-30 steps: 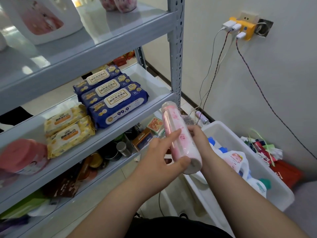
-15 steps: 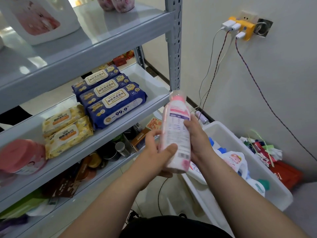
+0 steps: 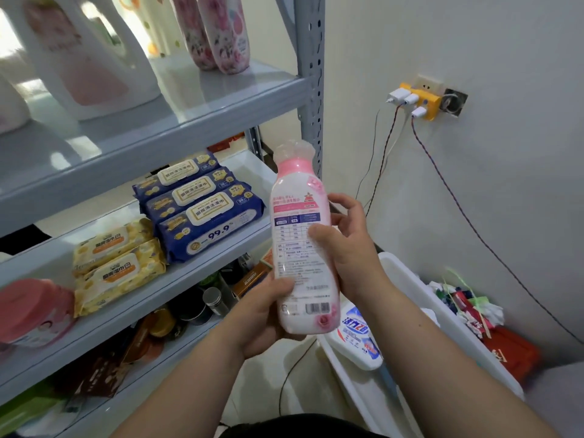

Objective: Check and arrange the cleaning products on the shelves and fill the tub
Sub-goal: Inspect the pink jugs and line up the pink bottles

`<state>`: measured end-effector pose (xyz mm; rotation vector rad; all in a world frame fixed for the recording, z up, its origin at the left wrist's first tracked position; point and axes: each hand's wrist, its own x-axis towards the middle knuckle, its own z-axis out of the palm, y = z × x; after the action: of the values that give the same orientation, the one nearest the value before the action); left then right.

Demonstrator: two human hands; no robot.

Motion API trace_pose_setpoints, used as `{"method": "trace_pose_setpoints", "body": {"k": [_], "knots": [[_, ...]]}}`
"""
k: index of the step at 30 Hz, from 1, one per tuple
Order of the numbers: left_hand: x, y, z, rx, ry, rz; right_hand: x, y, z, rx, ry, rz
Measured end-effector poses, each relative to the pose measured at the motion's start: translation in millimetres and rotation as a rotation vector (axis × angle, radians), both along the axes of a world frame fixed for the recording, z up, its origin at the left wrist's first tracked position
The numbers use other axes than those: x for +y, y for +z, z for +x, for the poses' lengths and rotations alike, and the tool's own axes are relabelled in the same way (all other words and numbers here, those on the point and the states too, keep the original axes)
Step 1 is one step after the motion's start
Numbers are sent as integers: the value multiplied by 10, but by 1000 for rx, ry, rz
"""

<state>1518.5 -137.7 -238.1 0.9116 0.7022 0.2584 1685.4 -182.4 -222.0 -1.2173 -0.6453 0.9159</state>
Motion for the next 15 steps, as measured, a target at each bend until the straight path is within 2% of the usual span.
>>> {"method": "trace_pose_setpoints", "body": {"k": [2, 7, 10, 12, 14, 15], "knots": [[-27, 141, 21, 5, -5, 158, 29, 111, 36, -25, 32, 46], [-87, 461, 104, 74, 286, 592, 211, 431, -36, -293, 102, 43], [-45, 741, 43, 50, 335, 793, 334, 701, -153, -314, 68, 79], [63, 935, 6, 12, 401, 758, 431, 894, -125, -195, 100, 186], [258, 1102, -43, -53, 446, 642, 548, 1085, -82, -69, 173, 275], [374, 1164, -49, -88, 403, 570, 633, 1152, -59, -30, 205, 303]]}}
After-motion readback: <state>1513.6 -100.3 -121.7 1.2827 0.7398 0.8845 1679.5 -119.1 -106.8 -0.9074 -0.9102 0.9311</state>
